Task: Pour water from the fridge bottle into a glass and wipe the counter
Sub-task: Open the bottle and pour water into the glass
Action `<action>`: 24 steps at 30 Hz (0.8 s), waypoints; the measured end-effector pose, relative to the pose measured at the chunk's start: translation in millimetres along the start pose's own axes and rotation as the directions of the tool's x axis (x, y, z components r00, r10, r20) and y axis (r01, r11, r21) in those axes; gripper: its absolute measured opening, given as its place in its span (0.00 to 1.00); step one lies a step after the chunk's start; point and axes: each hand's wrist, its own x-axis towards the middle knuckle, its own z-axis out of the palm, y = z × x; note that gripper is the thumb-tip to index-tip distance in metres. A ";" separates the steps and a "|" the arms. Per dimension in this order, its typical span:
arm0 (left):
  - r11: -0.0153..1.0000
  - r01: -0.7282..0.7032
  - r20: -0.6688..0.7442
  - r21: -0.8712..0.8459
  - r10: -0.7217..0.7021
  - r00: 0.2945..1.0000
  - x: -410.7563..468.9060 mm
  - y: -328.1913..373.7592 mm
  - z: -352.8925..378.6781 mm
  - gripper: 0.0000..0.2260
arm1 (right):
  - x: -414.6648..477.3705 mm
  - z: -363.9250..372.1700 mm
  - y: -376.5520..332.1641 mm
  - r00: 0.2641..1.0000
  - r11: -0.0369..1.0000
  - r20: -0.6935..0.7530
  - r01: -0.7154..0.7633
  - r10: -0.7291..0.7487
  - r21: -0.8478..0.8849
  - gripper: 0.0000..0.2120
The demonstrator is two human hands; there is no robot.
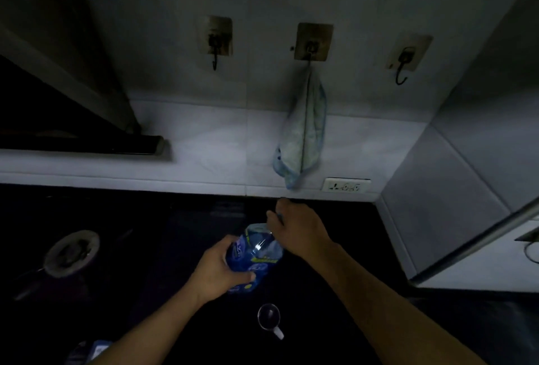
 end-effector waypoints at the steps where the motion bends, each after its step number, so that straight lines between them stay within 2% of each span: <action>1: 1.000 -0.004 -0.018 0.009 0.004 1.000 -3.3 -0.2 -0.3 0.27 | 0.9 0.5 -1.6 0.999 0.998 0.017 -0.046 0.047 -0.044 0.20; 3: 1.000 -0.003 -0.045 0.029 0.004 0.999 -9.3 0.8 -1.9 0.26 | 0.1 0.5 -4.9 0.985 0.981 0.060 -0.154 0.162 -0.119 0.27; 6: 0.998 0.019 -0.033 0.055 -0.017 0.999 -17.6 5.2 -7.1 0.26 | -3.7 1.8 -6.6 0.957 0.961 0.111 -0.258 0.268 -0.097 0.32; 12: 0.999 0.046 0.040 -0.013 -0.045 0.998 -40.1 28.6 -23.5 0.25 | -8.9 -8.8 -18.2 0.974 0.975 0.071 -0.220 0.216 0.043 0.30; 16: 0.999 0.013 0.094 -0.048 -0.008 0.996 -50.0 46.3 -37.5 0.26 | -16.4 -26.7 -25.5 0.992 0.985 0.032 -0.123 0.120 0.118 0.30; 19: 0.999 -0.018 0.153 -0.049 0.025 0.988 -52.4 57.9 -45.9 0.26 | -26.4 -38.7 -29.5 0.998 0.990 -0.051 0.040 -0.034 0.133 0.29; 21: 0.996 -0.013 0.231 -0.083 0.032 0.972 -50.7 61.0 -53.3 0.27 | -33.4 -43.6 -30.6 0.972 0.972 -0.129 0.209 -0.194 0.109 0.26; 24: 0.990 0.028 0.388 -0.137 0.027 0.921 -49.4 62.9 -59.1 0.29 | -41.6 -48.9 -26.0 0.886 0.892 -0.202 0.442 -0.418 0.094 0.20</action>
